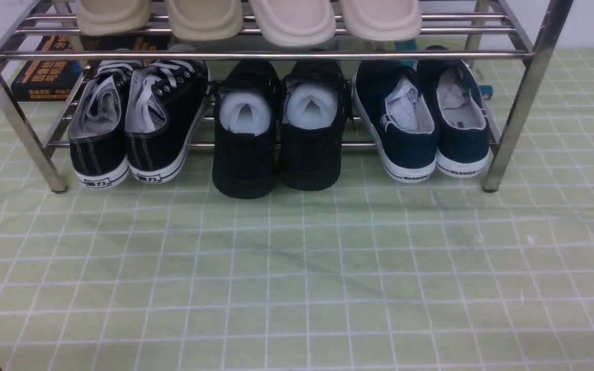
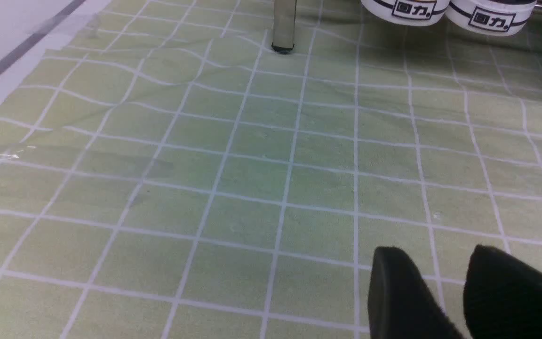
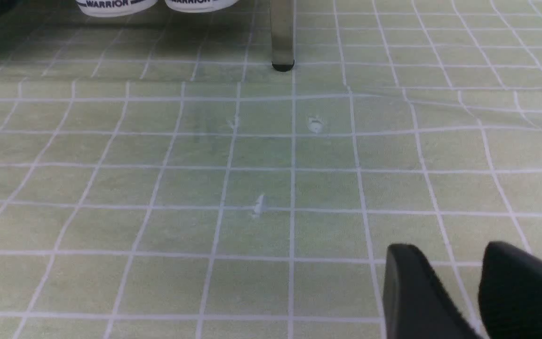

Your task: Take the shoes off the shelf with your hand from the green coffee tablecloth.

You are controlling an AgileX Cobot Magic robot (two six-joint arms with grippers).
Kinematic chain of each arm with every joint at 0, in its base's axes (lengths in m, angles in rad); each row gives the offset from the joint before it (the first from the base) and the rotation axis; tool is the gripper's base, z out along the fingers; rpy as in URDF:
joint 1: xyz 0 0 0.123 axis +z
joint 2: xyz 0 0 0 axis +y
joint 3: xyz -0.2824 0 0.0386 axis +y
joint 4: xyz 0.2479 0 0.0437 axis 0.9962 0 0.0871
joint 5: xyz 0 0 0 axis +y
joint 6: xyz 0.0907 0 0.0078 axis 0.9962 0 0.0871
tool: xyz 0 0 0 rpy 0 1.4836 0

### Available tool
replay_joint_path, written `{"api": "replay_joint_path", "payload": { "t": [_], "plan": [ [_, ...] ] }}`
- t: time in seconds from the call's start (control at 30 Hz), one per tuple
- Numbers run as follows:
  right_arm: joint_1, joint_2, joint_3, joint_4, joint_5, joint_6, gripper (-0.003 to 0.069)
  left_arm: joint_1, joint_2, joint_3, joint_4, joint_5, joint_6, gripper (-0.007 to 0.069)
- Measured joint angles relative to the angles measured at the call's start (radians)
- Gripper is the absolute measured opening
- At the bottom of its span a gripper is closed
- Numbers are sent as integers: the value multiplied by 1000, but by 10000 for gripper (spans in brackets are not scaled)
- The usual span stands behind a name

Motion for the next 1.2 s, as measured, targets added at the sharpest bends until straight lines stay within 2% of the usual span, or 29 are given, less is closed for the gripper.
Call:
{"api": "replay_joint_path", "payload": {
  "t": [1.0,1.1,1.13,1.17,1.2],
  "plan": [
    [0,0,0,13,-1,9,237,0,0,0,0,0,0,242],
    [0,0,1,221,-12,129,237,0,0,0,0,0,0,242],
    [0,0,5,326,-15,181,237,0,0,0,0,0,0,242],
    [0,0,4,343,-15,189,237,0,0,0,0,0,0,242],
    [0,0,9,479,-16,244,237,0,0,0,0,0,0,242]
  ]
}}
